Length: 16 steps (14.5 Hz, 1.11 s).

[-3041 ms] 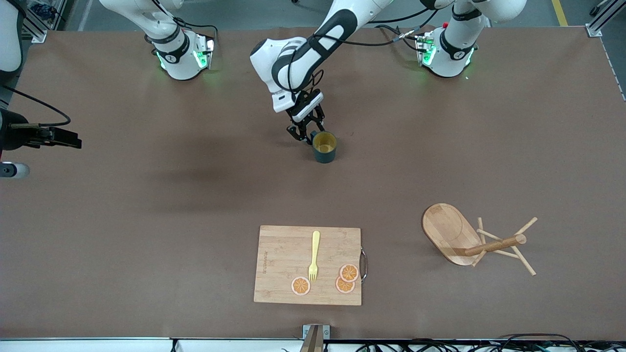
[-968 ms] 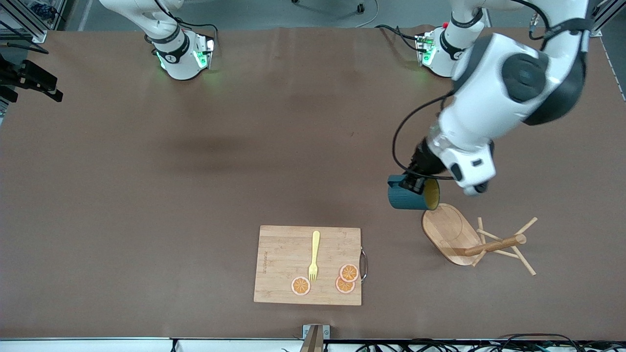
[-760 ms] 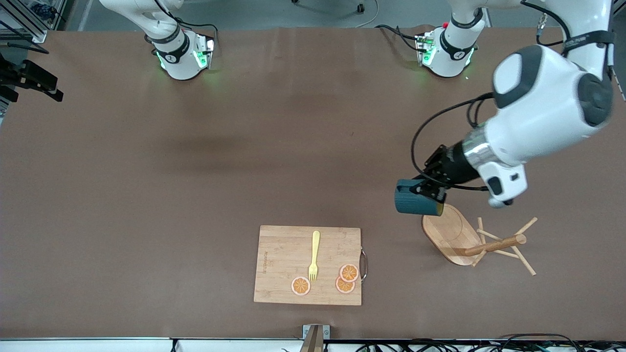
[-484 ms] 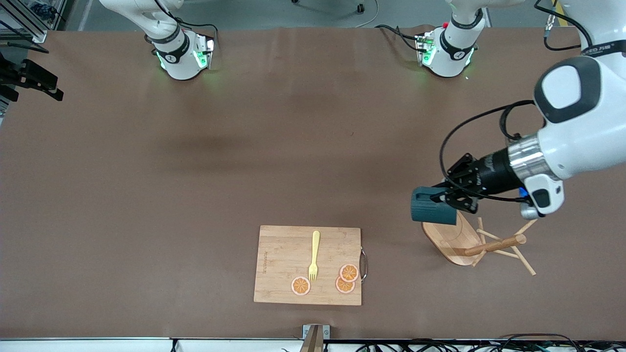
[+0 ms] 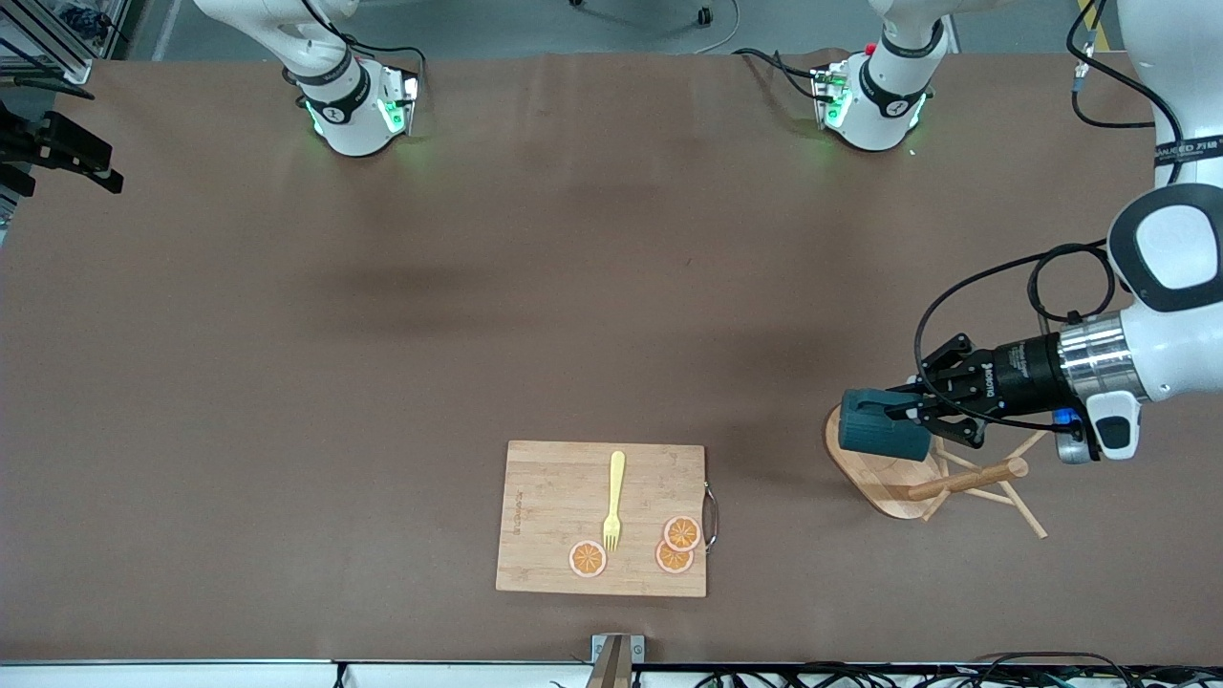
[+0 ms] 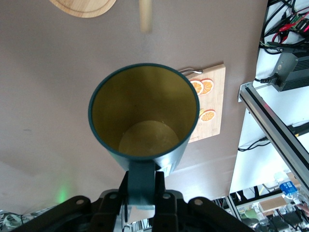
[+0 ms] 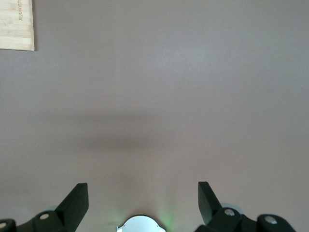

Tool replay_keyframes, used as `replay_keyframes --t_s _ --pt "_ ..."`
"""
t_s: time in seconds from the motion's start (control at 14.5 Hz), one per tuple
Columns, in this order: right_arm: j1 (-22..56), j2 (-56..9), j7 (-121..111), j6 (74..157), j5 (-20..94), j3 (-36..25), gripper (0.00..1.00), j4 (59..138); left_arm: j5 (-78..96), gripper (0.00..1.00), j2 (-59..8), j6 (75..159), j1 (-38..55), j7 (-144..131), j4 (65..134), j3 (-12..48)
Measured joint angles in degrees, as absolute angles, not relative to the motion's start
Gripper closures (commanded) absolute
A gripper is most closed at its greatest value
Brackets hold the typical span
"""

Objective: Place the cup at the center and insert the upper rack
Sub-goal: 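Hang the mug handle onto a mug tree peg with the left gripper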

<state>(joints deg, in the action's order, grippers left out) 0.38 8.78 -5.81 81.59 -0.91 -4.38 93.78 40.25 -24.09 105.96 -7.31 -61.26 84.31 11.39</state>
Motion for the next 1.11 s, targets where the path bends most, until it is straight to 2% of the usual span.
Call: replay_keyframes --t_s 1.11 --pt "0.38 8.79 -5.96 81.59 -0.91 -4.32 0.00 93.77 53.64 0.99 -31.19 99.17 -18.10 -47.73 84.37 11.42"
